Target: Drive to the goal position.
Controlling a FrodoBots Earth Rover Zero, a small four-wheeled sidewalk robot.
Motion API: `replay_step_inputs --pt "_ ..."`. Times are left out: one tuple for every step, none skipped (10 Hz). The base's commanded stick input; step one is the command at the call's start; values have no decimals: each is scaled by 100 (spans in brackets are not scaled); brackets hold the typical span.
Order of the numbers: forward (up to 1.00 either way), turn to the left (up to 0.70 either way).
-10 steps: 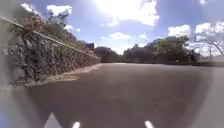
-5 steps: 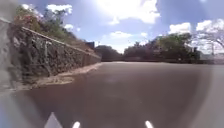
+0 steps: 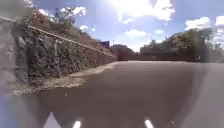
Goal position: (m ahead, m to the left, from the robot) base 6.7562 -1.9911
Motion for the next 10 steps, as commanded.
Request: replay_step_inputs --pt "100 0" --pt "100 0" --pt "100 0" --pt "100 0" --pt "100 0" --pt "100 0" --pt "100 0" --pt "100 -14" --pt "100 -32" --pt "100 -40"
